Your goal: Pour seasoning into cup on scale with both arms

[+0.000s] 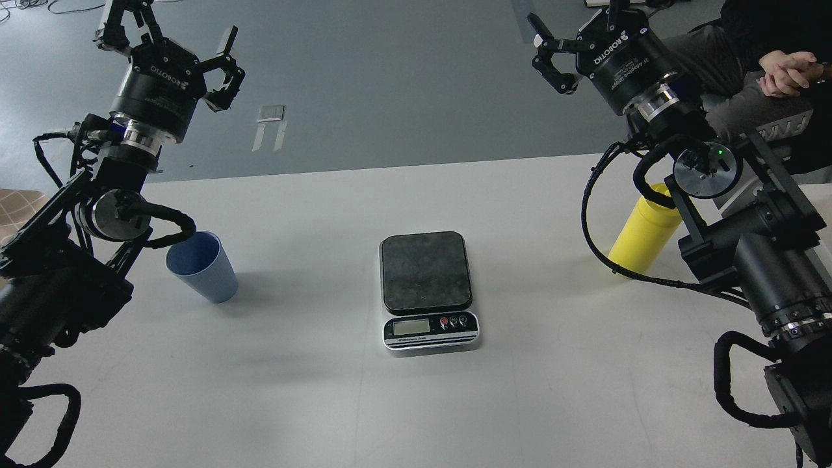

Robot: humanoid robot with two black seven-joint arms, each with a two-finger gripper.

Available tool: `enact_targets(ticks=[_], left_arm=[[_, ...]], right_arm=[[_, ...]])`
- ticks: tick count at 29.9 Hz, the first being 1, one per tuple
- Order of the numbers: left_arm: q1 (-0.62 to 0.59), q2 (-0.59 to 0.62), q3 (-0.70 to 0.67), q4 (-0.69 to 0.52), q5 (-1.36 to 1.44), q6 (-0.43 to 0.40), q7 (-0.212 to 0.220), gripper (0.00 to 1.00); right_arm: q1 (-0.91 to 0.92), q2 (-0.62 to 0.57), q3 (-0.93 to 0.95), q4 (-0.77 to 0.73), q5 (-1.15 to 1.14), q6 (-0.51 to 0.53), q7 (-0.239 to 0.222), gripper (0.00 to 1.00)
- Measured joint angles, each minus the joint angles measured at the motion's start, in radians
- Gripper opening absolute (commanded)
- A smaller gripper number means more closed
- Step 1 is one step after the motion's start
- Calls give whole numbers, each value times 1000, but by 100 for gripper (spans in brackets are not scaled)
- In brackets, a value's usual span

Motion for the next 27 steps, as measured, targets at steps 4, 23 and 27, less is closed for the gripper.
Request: enact_targets(ticks=[4, 23, 27], left_arm=[[0, 0, 0, 0, 0, 0, -1, 98], [-7, 4, -5, -1, 0, 0, 1, 98], [-9, 4, -7, -4, 0, 0, 0, 98]], right_arm=[[-1, 0, 1, 1, 0, 0, 0, 100], [-2, 2, 1, 8, 0, 0, 0, 100], [-2, 2, 1, 8, 0, 0, 0, 100]])
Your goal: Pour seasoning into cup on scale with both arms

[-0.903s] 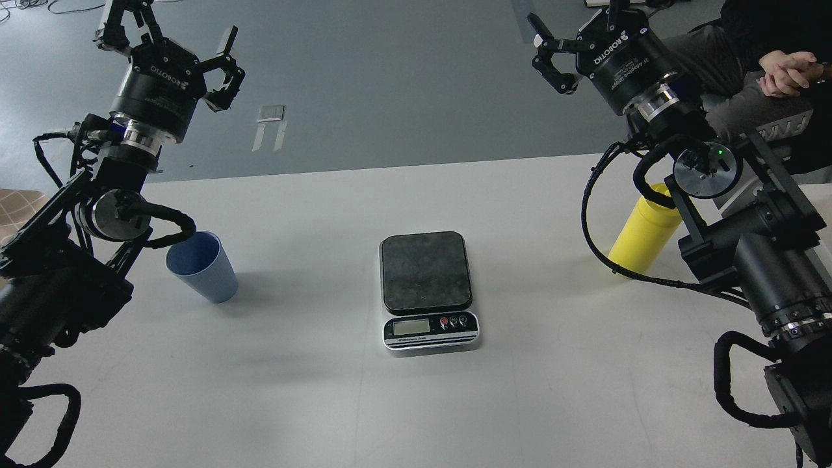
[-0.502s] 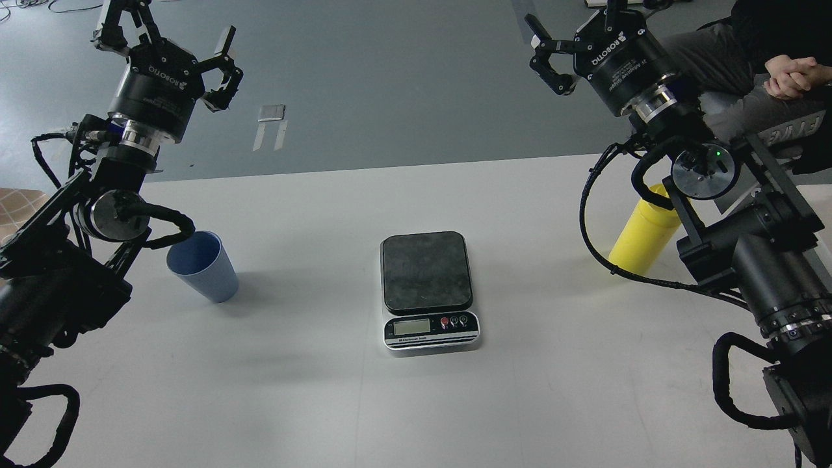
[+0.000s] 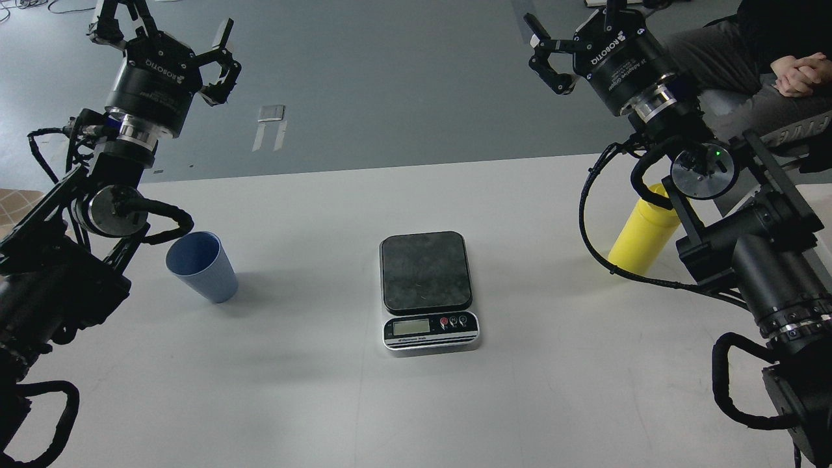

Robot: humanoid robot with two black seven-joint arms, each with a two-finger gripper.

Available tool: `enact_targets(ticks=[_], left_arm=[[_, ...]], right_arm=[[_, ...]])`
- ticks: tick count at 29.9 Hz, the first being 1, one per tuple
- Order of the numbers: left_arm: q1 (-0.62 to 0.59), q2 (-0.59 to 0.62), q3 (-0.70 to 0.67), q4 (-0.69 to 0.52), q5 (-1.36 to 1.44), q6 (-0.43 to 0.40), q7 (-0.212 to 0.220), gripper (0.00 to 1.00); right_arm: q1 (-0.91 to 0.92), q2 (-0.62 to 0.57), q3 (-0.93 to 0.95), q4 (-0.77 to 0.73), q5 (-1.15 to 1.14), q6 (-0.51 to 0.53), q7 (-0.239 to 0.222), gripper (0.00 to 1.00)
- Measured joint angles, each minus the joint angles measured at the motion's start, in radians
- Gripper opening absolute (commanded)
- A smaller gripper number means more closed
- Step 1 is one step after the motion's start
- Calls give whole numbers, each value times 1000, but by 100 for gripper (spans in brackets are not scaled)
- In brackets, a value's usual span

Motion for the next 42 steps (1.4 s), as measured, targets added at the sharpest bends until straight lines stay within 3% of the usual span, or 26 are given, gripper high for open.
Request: enact_targets(ticks=[42], left_arm=[[2, -2, -7, -4, 0, 0, 1, 98]], right_arm=[[0, 0, 1, 3, 0, 0, 0, 100]])
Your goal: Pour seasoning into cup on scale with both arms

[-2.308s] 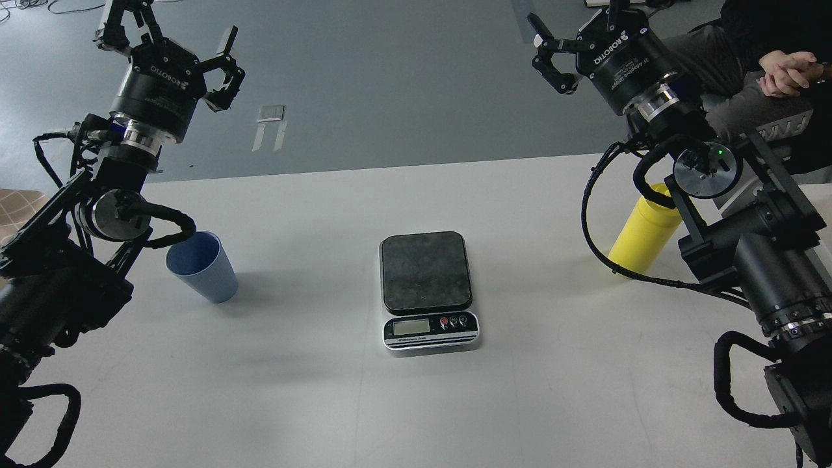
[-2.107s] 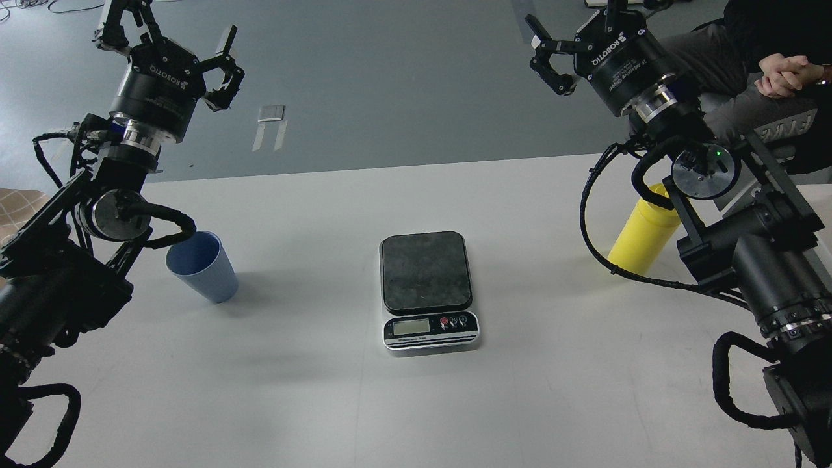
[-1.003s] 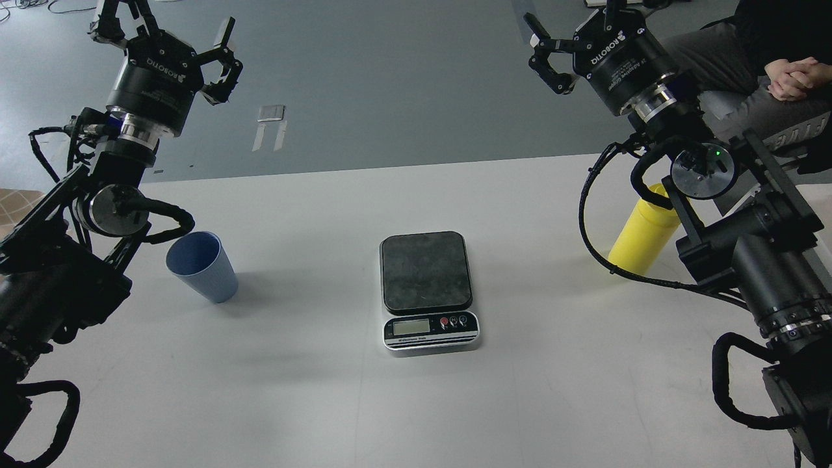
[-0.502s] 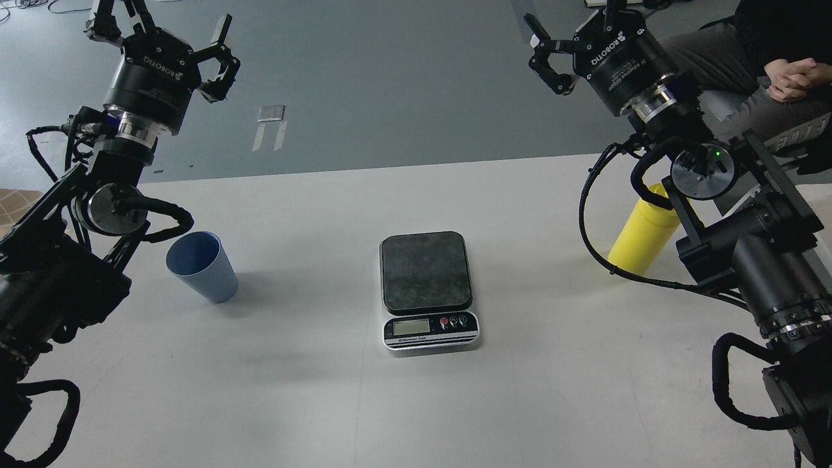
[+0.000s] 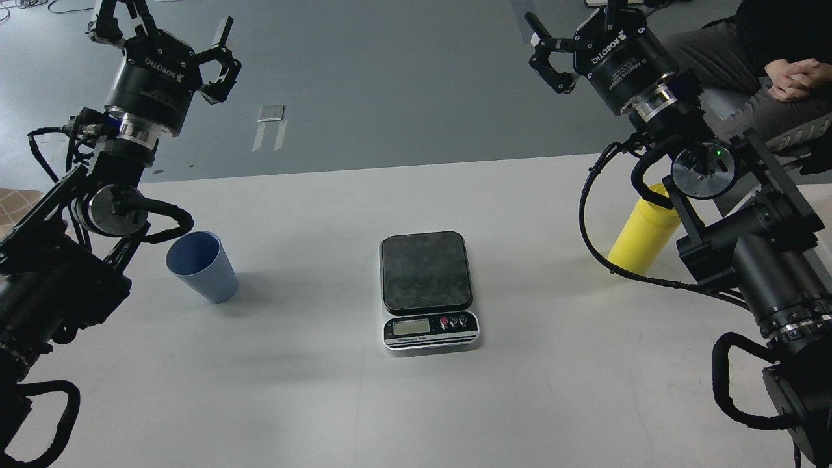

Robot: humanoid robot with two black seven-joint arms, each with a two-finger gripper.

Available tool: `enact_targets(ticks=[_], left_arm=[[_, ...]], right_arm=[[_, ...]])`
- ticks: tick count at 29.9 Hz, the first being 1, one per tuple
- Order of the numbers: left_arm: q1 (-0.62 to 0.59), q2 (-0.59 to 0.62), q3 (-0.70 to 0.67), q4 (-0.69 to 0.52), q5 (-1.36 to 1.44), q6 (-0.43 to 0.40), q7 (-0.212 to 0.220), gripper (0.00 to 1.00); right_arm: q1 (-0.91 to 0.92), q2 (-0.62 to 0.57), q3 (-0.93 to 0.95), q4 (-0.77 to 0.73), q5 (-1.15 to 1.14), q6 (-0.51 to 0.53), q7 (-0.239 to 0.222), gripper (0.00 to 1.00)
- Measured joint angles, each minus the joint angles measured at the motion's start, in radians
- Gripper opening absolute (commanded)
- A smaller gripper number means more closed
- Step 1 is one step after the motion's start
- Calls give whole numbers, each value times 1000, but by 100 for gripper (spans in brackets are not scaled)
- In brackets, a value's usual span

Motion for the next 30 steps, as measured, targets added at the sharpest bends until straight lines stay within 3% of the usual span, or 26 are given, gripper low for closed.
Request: enact_targets(ticks=[30], left_arm=[[-5, 1, 13, 0, 8, 0, 2, 98]], right_arm=[[-1, 0, -2, 0, -2, 0, 0, 100]])
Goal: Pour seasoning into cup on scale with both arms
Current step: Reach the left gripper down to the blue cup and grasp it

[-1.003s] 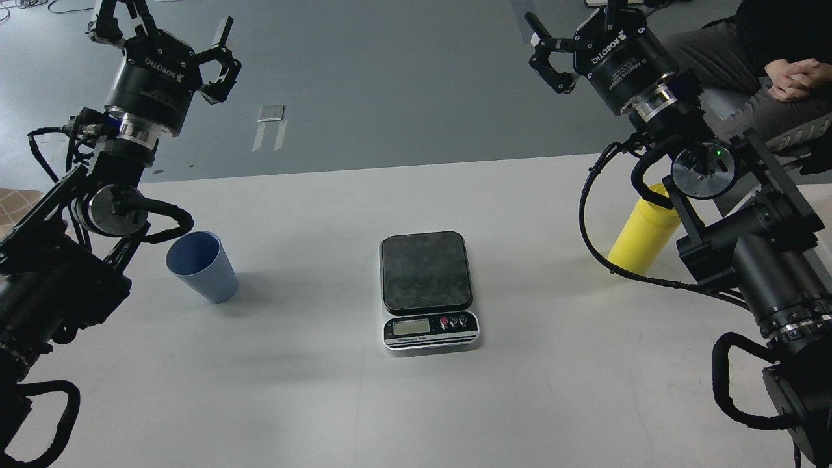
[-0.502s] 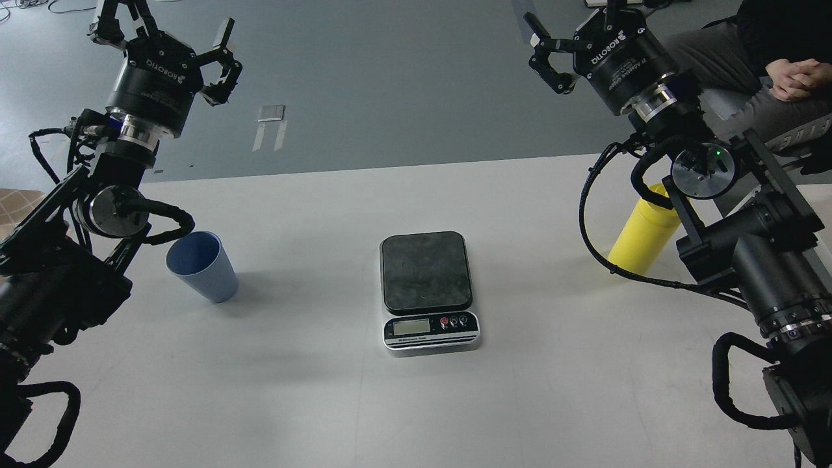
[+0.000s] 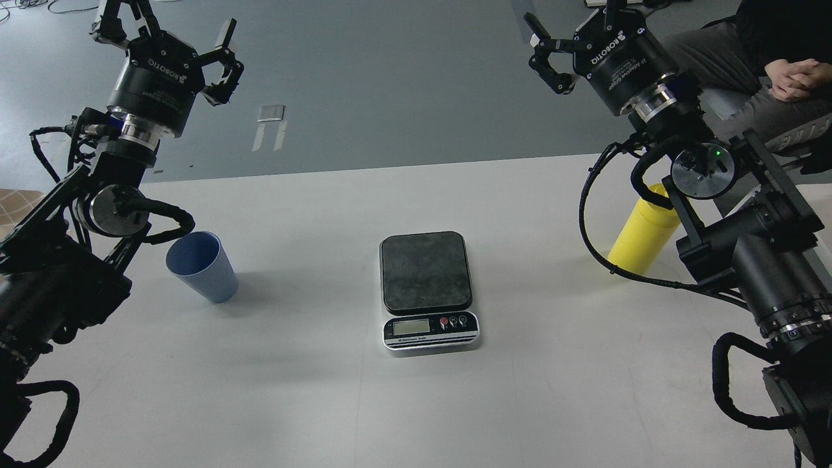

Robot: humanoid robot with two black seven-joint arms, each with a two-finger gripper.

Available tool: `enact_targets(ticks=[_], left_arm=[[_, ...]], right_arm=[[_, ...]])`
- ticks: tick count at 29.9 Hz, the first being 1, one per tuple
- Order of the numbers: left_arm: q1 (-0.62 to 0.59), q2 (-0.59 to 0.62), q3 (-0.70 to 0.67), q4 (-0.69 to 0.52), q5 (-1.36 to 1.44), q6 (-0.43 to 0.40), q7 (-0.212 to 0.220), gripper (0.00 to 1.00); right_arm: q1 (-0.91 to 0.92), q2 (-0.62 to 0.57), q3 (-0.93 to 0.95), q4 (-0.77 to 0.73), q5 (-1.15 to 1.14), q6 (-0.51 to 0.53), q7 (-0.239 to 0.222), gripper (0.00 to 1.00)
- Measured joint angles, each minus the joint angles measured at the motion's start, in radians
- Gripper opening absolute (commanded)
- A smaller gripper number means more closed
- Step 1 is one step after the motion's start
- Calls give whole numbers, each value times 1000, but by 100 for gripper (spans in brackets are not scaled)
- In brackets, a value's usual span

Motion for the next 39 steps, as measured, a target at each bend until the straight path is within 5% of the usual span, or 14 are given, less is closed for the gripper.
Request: enact_targets(ticks=[12, 19, 27, 39], left_arm=[[-54, 62, -11, -69, 614, 8, -64, 98], [-19, 153, 38, -269, 1242, 180, -66, 98], [26, 276, 192, -296, 1774, 491, -66, 98], [27, 489, 435, -218, 1848, 535, -66, 98]], right_arm=[[-4, -7, 0, 2, -3, 0, 0, 100], [-5, -9, -1, 0, -3, 0, 0, 100], [-11, -12, 0, 0, -3, 0, 0, 100], [-15, -12, 0, 2, -3, 0, 0, 100]])
